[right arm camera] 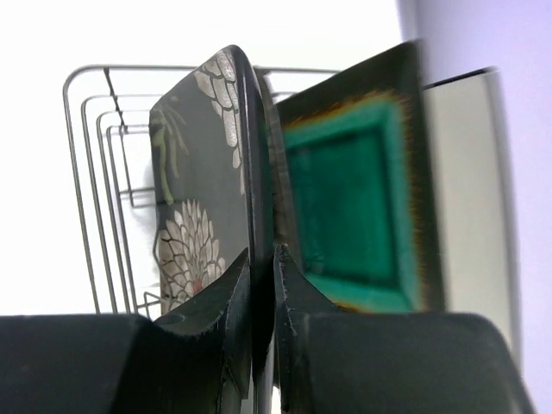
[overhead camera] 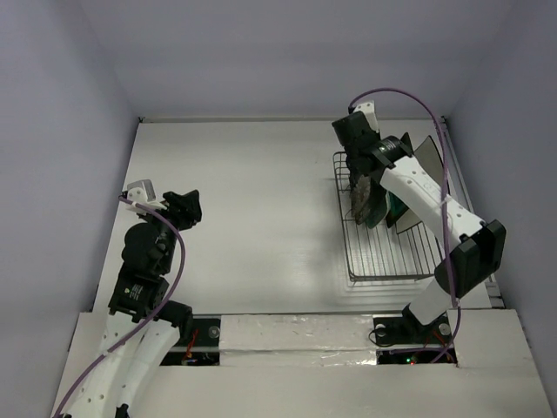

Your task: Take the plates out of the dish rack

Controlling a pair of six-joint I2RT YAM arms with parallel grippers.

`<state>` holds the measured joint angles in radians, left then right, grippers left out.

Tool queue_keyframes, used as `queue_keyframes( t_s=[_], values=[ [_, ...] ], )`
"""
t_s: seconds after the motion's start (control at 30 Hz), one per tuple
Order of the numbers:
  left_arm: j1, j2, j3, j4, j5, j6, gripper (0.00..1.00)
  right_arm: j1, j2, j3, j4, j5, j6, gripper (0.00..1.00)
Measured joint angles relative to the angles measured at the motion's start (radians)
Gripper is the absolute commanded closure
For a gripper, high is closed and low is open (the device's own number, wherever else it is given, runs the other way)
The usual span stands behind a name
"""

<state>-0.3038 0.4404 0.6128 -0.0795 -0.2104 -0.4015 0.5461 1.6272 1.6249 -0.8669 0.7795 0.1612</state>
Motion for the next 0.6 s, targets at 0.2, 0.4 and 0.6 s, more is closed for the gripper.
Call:
queue_keyframes(
  t_s=[0.2,0.4,0.6],
  values=[
    [0.000,-0.002,0.000,0.000,0.000,-0.001,0.43,0.032,-0.101,0.066,-0.022,0.053,-0.005,1.00],
    [0.000,-0.012,0.000,-0.001,0.000,-0.001,0.42,0.106,-0.218,0.076,0.075,-0.039,0.036,1.00],
    [0.000,-0.022,0.000,-0.001,0.000,-0.001,0.42,0.191,-0.078,0.083,0.290,-0.190,0.151,1.00]
  ],
)
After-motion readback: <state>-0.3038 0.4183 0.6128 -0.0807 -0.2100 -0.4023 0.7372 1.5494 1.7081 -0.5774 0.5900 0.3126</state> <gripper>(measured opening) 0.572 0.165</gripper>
